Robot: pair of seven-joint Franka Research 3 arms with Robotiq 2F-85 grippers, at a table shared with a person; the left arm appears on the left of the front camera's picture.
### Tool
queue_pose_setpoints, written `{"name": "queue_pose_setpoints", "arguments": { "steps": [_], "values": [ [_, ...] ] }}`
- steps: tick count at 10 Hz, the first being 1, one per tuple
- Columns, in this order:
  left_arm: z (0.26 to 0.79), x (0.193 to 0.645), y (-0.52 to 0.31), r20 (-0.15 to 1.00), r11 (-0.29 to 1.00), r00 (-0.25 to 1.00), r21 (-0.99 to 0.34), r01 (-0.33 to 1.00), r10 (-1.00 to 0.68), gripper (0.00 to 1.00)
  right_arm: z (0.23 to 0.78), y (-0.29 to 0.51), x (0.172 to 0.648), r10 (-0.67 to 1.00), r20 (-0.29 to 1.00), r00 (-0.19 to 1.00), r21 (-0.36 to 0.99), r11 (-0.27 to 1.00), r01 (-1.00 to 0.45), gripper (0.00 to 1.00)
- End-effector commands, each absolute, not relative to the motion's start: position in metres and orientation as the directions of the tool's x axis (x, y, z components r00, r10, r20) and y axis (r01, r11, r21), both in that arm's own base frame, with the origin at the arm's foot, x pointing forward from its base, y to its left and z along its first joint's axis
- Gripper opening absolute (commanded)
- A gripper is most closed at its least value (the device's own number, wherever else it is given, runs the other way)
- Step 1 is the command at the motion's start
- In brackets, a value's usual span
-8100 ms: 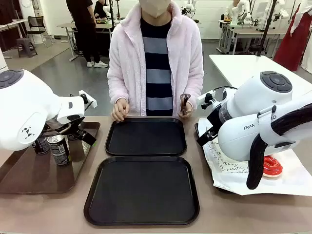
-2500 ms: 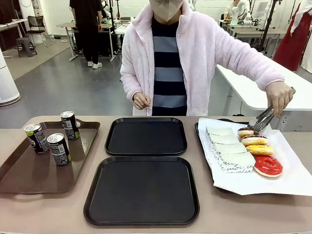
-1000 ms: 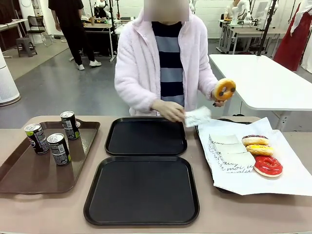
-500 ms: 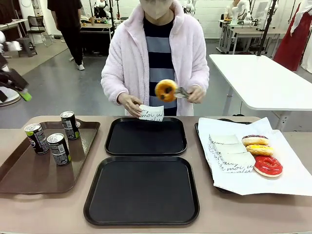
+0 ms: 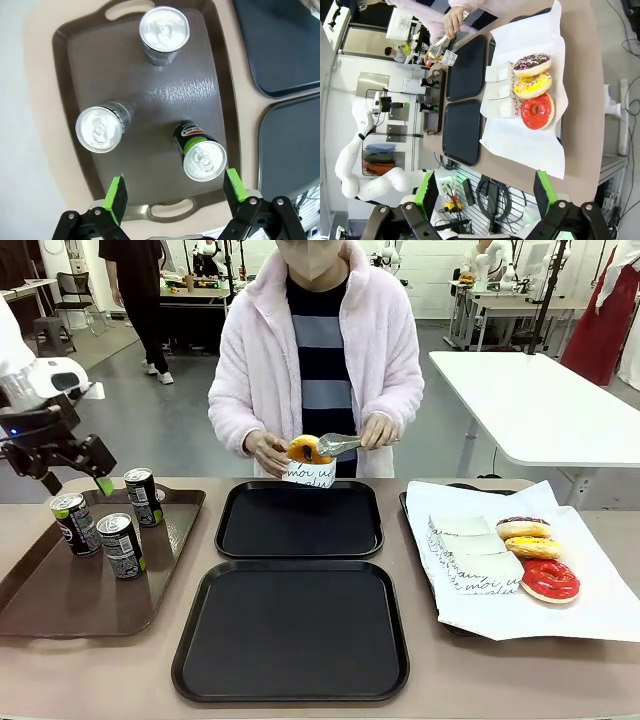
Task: Set up donuts and drinks on trays.
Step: Pick up one Pepsi coke and place it on the Flat Tray.
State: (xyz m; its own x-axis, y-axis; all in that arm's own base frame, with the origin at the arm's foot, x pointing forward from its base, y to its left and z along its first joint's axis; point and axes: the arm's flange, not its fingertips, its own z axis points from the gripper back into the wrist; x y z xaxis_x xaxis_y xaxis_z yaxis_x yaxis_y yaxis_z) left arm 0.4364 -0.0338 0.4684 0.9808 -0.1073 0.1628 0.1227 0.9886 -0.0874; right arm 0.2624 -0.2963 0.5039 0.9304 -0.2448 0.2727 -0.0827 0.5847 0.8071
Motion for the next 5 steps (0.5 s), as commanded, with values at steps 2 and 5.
{"name": "queue_pose_setpoints", "arguments": {
  "steps": [2, 5],
  "values": [
    [0.4547, 0.4347, -0.0525, 0.156, 0.989, 0.981, -0.076, 0.129, -0.116, 1.0, 0.5037, -0.2964, 0.2646, -0.245, 0.297, 0.923, 0.814, 0.571, -0.11, 1.0],
    [0.4583, 0.4338, -0.0467, 0.142, 0.986, 0.981, -0.089, 0.142, -0.129, 1.0, 0.5037, -0.2964, 0.2646, -0.245, 0.297, 0.923, 0.814, 0.571, -0.11, 1.0]
  ]
}}
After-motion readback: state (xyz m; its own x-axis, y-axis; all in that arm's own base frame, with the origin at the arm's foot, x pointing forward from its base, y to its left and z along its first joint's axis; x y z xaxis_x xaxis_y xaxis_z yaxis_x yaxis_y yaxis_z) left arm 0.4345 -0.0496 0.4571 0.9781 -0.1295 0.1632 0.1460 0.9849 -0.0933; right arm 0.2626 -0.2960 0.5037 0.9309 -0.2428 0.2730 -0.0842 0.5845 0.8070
